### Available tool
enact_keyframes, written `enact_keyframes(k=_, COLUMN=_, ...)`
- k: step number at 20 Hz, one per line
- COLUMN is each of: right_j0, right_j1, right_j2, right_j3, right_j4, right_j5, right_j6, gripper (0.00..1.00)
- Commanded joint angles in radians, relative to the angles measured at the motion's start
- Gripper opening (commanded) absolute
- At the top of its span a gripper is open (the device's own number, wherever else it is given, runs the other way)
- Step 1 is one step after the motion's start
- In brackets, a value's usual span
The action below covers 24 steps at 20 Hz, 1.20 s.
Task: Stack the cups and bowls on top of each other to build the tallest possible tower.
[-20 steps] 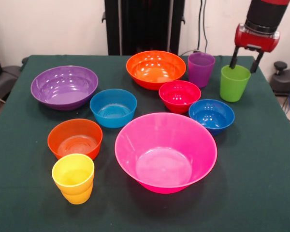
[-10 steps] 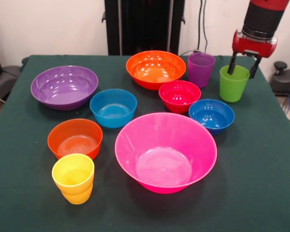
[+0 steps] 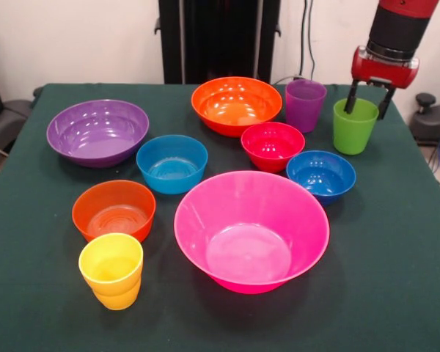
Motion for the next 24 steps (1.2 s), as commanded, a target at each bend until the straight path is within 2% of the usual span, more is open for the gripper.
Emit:
enact_keyframes(k=1, right_j0=-0.022, right_j1=0.03, right_j2=0.084, right_j3=0.013, right_j4=0.027, right_j5=-0.051, right_j6=0.174, gripper=1.0)
enact_keyframes(k=6, right_j0=-0.006, right_j1=0.062, right_j2=0.078, right_j3=0.0, right_j4=0.038, right_j5=-0.083, right_j6=0.192, gripper=1.0)
enact_keyframes(k=15, right_j0=0.054, right_j1=0.074, right_j2=0.054, right_j3=-0.043, right_j4=0.089, right_j5=-0.049, right_j6=0.208, gripper=1.0)
enact_keyframes(k=24, right_j0=0.074, right_j1=0.09, right_j2=0.062, right_j3=-0.072, right_j4=0.136, right_j5=-0.036, right_j6=0.196, gripper=1.0)
